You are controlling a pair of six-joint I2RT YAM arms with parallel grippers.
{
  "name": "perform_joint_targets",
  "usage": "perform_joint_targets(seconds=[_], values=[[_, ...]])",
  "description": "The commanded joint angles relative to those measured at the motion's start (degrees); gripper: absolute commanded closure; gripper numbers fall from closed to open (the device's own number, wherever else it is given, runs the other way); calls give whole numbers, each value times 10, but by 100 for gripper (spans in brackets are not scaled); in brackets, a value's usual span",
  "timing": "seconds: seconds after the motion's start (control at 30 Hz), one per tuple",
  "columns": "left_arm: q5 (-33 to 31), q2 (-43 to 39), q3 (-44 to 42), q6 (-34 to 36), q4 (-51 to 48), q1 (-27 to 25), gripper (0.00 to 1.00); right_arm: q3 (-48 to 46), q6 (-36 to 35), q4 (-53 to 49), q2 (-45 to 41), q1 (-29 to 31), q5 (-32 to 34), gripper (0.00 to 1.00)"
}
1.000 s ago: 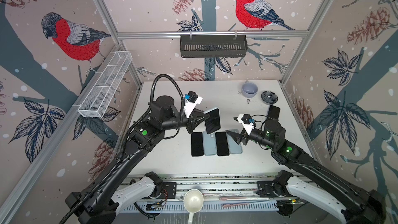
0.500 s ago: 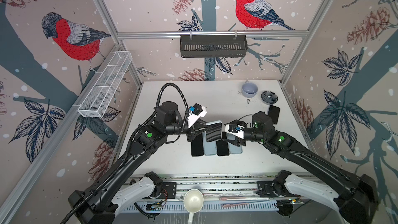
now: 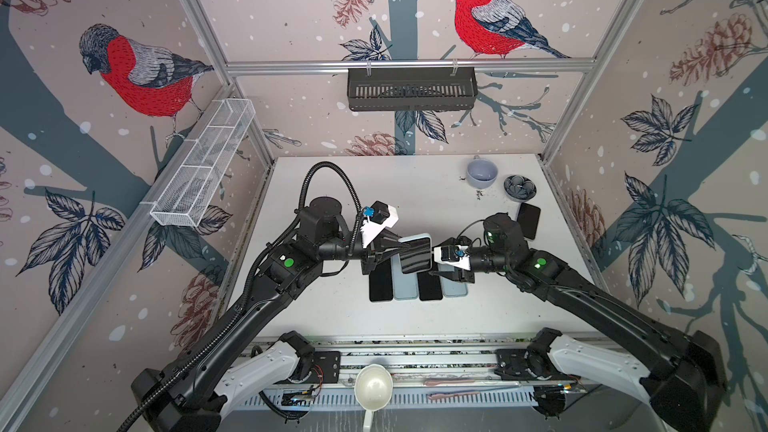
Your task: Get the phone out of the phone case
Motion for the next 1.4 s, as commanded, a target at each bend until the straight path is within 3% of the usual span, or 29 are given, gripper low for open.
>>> perform_joint_targets(seconds=[0.0, 0.27, 0.67, 0.9, 1.37], values=[[20, 3, 1, -6, 52, 1, 100, 3, 5, 15, 0, 2, -31, 45], [21, 5, 1, -14, 62, 1, 100, 7, 4, 12, 10, 5, -39, 59], [21, 10, 6, -19, 67, 1, 100, 19, -8, 9, 11, 8, -57, 90], [20, 48, 37, -12, 61, 1, 100, 35, -44, -2, 10, 37, -53, 93], [46, 154, 111, -23, 118, 2, 100, 70, -117, 43, 39, 57, 35, 93]])
